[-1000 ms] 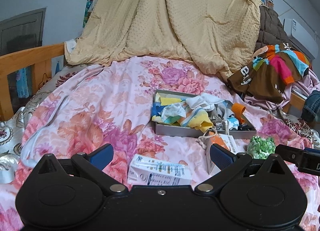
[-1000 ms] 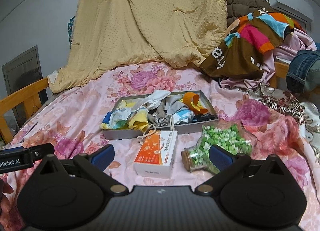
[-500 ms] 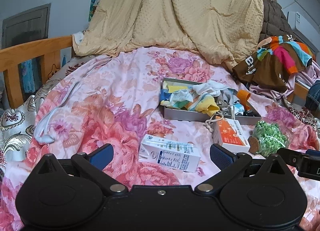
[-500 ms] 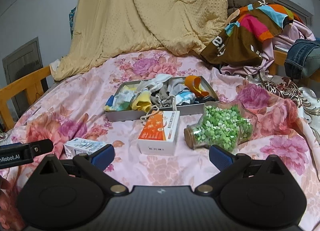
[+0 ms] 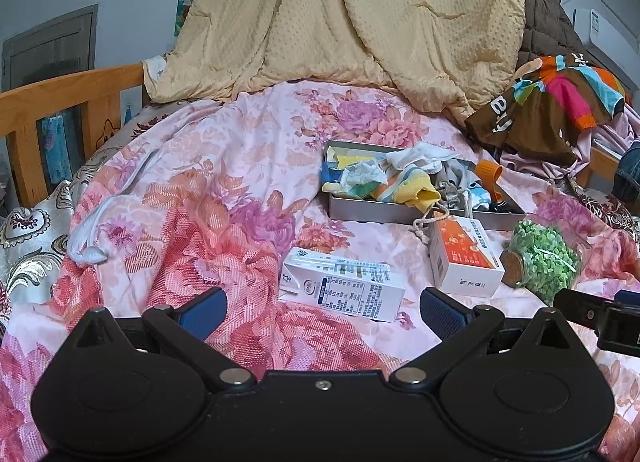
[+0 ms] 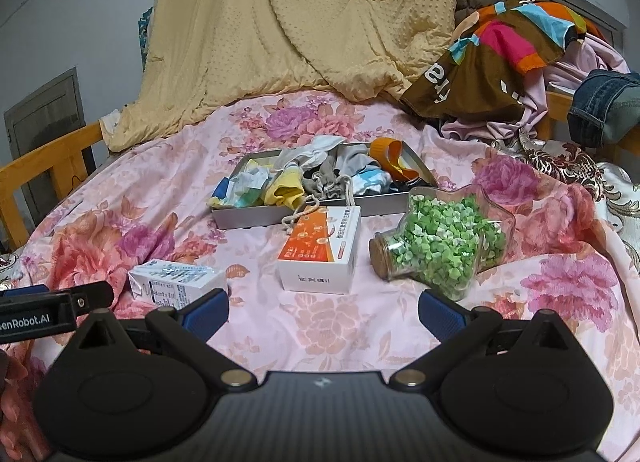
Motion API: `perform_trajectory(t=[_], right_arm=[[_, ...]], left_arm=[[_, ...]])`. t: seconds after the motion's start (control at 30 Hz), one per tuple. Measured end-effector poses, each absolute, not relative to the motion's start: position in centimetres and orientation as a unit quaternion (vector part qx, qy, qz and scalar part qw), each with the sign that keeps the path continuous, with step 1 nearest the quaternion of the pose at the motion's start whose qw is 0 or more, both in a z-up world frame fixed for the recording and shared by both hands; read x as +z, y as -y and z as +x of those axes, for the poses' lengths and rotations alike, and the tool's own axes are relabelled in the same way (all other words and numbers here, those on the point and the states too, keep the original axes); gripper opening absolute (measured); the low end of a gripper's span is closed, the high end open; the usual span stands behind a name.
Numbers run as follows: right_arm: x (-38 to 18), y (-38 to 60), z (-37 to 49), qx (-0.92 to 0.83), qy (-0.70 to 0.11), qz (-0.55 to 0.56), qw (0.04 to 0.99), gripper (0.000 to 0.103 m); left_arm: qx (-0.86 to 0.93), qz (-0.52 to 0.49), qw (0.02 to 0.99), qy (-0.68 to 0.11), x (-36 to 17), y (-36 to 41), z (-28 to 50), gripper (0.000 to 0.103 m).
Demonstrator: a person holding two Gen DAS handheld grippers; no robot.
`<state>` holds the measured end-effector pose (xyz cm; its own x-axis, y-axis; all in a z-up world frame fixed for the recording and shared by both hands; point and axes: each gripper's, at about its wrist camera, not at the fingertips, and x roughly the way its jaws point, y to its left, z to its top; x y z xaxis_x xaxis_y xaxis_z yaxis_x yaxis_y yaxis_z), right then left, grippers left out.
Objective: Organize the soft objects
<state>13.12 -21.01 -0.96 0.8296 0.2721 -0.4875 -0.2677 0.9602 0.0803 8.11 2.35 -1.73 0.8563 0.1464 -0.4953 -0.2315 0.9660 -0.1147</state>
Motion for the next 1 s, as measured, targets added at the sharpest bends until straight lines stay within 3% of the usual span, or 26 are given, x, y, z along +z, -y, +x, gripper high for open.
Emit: perform_trajectory(t=[1.0], right_arm=[[-1.43, 21.38, 13.28, 0.138, -0.262, 0.006, 0.955, 0.103]], left_arm=[[0.099, -0.09, 0.958, -0.252, -1.99, -2.46, 8.0, 0.102]])
